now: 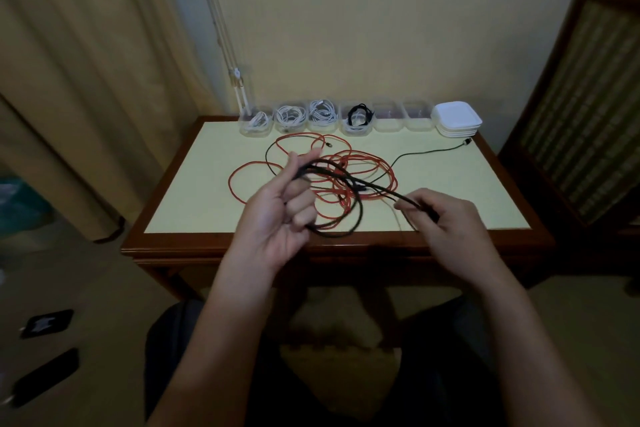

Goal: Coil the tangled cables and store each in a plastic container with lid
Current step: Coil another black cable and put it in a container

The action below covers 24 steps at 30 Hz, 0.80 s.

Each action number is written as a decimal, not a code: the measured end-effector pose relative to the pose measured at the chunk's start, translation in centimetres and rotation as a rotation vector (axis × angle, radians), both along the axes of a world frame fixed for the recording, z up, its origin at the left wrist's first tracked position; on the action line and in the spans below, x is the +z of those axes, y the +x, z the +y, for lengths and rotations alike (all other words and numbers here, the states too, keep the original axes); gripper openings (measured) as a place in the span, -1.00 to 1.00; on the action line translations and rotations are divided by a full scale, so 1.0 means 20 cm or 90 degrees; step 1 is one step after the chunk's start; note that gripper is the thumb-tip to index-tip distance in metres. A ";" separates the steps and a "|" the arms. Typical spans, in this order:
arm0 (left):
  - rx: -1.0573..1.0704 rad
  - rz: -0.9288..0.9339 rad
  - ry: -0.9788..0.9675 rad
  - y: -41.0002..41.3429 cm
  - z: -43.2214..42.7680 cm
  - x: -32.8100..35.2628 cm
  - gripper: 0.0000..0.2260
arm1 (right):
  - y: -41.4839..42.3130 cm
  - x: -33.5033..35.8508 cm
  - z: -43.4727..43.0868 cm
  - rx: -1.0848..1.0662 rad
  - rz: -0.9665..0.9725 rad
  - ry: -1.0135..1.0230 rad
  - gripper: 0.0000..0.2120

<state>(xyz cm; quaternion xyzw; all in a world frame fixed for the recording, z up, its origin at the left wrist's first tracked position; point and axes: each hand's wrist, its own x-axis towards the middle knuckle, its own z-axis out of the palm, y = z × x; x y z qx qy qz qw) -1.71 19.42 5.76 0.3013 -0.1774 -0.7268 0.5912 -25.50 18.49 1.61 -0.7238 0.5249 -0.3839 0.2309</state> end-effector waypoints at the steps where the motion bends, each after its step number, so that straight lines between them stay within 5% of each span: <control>1: 0.014 0.017 -0.002 0.03 0.00 0.01 -0.72 | -0.03 -0.02 -0.01 -0.026 0.019 0.012 -0.87; 4: 0.047 0.048 -0.027 0.10 -0.01 0.02 -0.74 | -0.07 -0.06 0.01 -0.062 0.023 0.054 -0.87; 13: 0.149 0.148 -0.018 0.12 -0.02 0.01 -0.75 | -0.08 0.03 0.05 -0.052 -0.249 0.013 -0.91; 18: 0.163 0.088 -0.040 0.11 -0.02 0.02 -0.67 | -0.07 0.03 0.04 -0.106 -0.015 -0.073 -0.88; 24: 0.205 -0.171 -0.081 0.03 0.02 0.01 -0.69 | 0.03 0.04 0.08 -0.028 0.282 -0.053 -0.86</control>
